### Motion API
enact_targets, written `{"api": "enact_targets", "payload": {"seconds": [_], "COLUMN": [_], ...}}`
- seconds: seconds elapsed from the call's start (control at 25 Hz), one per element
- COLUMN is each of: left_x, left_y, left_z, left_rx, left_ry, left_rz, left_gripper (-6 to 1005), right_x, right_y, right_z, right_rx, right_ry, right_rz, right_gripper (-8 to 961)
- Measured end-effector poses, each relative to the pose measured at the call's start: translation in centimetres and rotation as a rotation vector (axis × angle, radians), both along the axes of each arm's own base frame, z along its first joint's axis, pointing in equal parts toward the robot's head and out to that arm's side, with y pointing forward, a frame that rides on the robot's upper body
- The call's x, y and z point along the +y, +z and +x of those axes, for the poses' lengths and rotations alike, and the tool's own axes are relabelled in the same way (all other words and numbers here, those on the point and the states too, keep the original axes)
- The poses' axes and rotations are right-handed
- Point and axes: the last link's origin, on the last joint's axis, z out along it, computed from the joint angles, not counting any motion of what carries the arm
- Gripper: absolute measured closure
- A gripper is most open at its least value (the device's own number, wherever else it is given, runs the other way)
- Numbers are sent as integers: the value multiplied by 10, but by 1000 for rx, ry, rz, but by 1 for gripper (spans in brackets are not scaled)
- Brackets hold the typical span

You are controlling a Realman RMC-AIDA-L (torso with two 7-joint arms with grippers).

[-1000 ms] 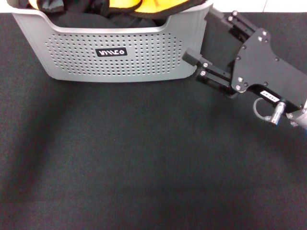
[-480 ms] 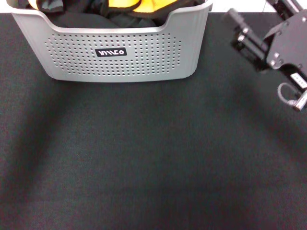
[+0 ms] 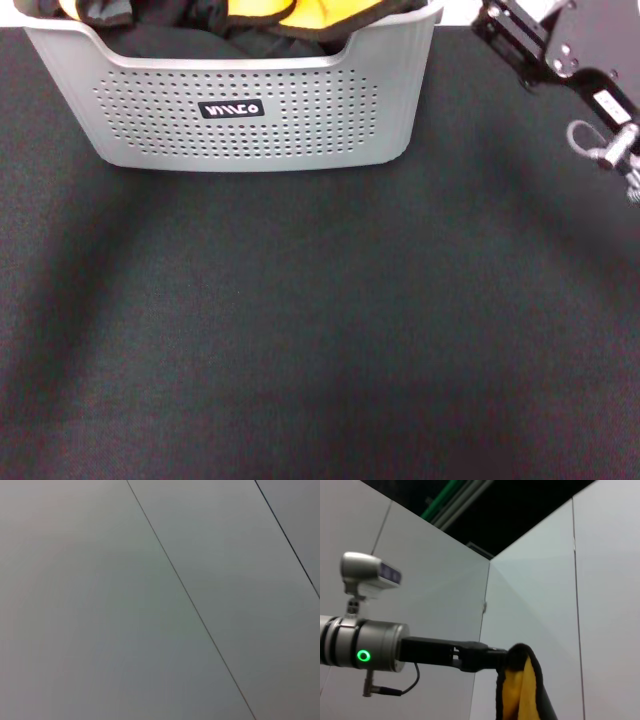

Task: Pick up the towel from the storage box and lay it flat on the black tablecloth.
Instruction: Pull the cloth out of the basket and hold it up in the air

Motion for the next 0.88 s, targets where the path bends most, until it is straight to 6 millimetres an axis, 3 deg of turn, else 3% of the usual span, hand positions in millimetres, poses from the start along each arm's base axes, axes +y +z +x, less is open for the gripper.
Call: {"api": "enact_targets", "payload": {"seconds": [0.16, 0.44, 0.64, 0.88], "left_x": [1, 1, 0, 0], "left_y": [-1, -4, -6, -6], "left_z": [-1, -1, -1, -3], "left_rx": [4, 1, 1, -6], "left_ry": [1, 2, 0, 5], "left_rz": [-3, -14, -20, -26], "left_gripper": [997, 997, 996, 996], "right_x": [12, 16, 15, 14], "right_y": [-3, -6, -8, -8], "right_z": [-2, -3, -3, -3], "right_rx": [-13, -26, -34, -34], "right_ry": [-16, -26, -24, -16], "right_rz": [-54, -70, -78, -80], "right_gripper": [292, 347, 570, 686]}}
